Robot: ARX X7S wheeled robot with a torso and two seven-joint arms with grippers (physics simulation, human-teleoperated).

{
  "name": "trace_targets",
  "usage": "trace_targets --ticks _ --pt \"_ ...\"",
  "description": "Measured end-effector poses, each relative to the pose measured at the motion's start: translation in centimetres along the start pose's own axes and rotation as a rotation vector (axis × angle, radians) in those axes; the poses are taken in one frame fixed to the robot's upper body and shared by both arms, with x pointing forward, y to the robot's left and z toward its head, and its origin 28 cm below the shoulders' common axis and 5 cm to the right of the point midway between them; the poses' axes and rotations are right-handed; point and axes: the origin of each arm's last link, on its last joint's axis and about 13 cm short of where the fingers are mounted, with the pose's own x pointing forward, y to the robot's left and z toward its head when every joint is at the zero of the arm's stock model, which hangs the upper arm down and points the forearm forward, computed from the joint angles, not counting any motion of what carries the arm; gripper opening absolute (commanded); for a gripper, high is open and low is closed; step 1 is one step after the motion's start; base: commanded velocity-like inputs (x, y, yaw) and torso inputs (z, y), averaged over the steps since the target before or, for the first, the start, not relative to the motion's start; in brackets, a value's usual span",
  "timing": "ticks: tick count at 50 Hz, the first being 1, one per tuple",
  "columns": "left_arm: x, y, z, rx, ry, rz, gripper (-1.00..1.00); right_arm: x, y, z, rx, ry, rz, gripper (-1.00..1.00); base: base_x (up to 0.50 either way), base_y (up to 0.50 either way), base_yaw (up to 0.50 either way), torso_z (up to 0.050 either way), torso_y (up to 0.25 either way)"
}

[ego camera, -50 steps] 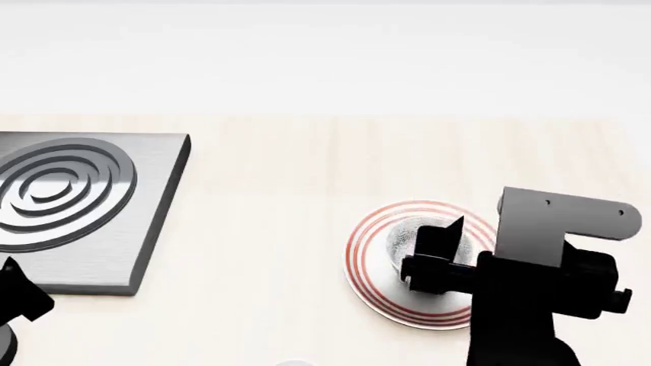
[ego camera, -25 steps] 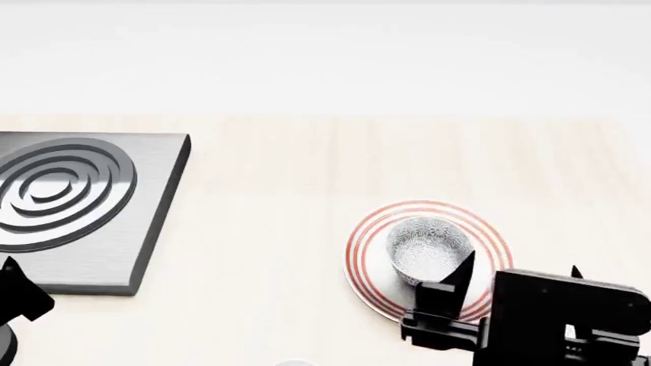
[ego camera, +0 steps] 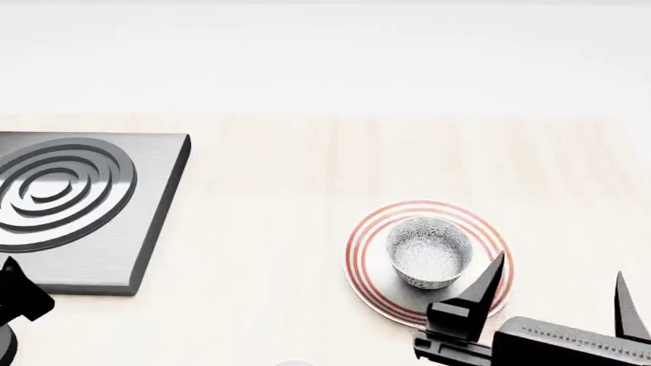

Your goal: Pick the akita bowl between the plate and the ramekin and place it on the plate.

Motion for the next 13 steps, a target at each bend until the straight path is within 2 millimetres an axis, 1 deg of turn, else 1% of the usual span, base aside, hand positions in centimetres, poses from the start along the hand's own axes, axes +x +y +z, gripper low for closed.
trace_targets --ticks 13 --pt "-0.03 -0.01 0.01 0.004 -0.005 -0.006 1.0 -0.85 -0.84 0.88 -0.039 -0.102 -0.046 1.0 0.0 0.0 0.0 0.0 0.0"
